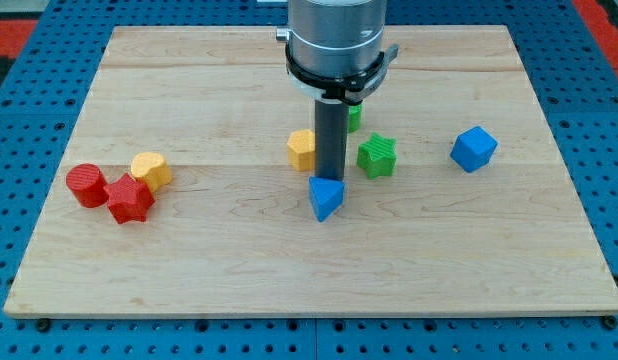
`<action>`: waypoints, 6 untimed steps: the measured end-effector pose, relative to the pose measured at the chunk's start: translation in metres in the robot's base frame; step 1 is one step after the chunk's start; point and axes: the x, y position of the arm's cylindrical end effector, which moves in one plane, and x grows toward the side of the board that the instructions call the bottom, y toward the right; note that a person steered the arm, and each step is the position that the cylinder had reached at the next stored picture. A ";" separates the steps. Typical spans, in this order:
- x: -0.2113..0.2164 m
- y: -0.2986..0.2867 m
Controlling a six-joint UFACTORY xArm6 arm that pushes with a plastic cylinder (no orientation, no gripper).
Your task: Push the blue triangle to the bottom side of the green star
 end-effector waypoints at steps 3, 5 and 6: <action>0.010 -0.096; 0.049 -0.008; 0.048 0.000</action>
